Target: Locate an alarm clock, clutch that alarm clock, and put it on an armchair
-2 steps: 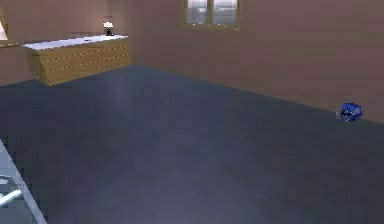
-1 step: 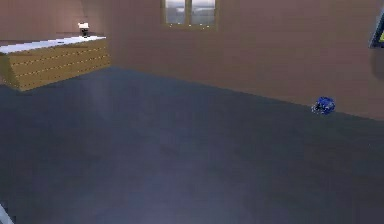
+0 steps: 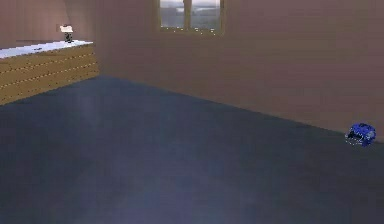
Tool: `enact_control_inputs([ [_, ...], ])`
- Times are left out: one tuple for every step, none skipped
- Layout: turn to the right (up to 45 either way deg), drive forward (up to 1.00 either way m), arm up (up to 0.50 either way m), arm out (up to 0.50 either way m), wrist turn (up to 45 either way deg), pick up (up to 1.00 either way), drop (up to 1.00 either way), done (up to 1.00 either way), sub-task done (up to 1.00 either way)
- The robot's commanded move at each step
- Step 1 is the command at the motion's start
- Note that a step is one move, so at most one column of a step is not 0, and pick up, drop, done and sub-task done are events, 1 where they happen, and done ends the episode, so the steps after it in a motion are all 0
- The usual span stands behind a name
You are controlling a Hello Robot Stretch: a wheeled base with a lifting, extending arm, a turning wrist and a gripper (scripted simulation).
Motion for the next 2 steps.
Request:
enact_control_inputs([
  [-45.0,0.00,0.00,0.00,0.0,0.00,0.00,0.00,0.00],
  [-12.0,0.00,0.00,0.00,0.0,0.00,0.00,0.00,0.00],
])
